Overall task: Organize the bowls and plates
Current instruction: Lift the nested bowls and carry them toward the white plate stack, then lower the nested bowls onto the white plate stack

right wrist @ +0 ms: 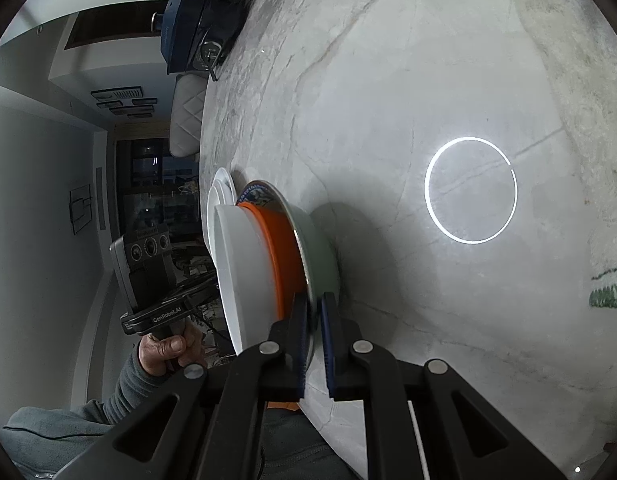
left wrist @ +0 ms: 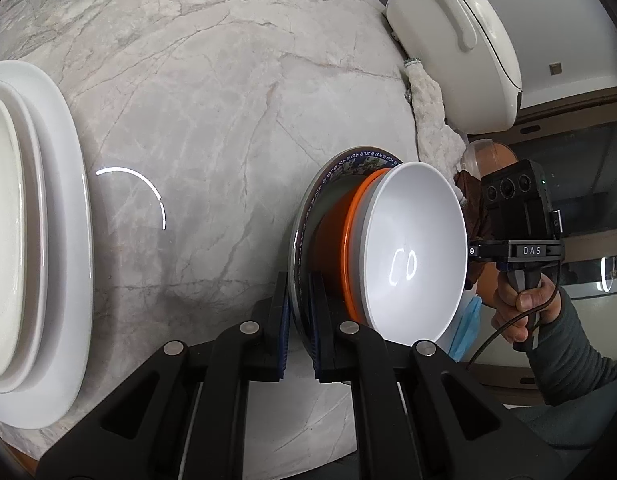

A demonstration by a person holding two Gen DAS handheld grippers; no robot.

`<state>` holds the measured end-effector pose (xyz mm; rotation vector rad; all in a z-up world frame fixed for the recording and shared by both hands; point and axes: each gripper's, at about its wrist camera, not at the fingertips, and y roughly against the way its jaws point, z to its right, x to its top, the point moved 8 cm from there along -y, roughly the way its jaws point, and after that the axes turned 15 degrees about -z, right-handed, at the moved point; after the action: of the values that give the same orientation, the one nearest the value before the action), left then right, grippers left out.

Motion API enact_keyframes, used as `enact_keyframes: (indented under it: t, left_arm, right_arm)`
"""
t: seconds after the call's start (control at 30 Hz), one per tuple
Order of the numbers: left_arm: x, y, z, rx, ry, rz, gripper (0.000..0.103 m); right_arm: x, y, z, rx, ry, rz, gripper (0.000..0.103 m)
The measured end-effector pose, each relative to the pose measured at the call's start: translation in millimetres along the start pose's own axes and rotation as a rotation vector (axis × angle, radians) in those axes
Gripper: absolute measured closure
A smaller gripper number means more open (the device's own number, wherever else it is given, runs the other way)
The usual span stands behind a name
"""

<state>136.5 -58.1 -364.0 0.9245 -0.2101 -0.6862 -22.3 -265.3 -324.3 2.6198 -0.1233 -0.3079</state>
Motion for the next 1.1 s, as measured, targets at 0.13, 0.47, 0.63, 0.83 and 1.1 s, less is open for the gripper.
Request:
enact_keyframes:
  t: [0.13, 0.47, 0.63, 0.83, 1.1]
  left_arm:
    - [0.6, 3.0, 1.2, -0.002, -0.002, 0.006, 0.098]
    - [-2.5, 23.3, 2.8, 0.000, -0.012, 0.047, 0.098]
    - [-4.1, 42.0, 6.1, 0.008, -0.007, 0.070, 0.098]
    - [-13.6, 71.9, -0.3, 0.015, 0.015, 0.106, 0.098]
    - [-32.5, 118.1, -19.2, 0.025, 0.049, 0.158, 0.098]
  right_arm:
    - [1.3, 1.4, -4.7, 0.005, 0.013, 0.004, 0.092]
    - [6.0, 7.7, -20.4, -0.003, 0.051, 0.020, 0.092]
    - [9.4, 8.5, -38.8, -0.008, 0.080, 0.020, 0.092]
    - [14.6, 3.1, -64.4, -0.013, 0.120, 0.009, 0.092]
    - [26.3, -17.5, -108.8, -0.026, 0.179, -0.020, 0.092]
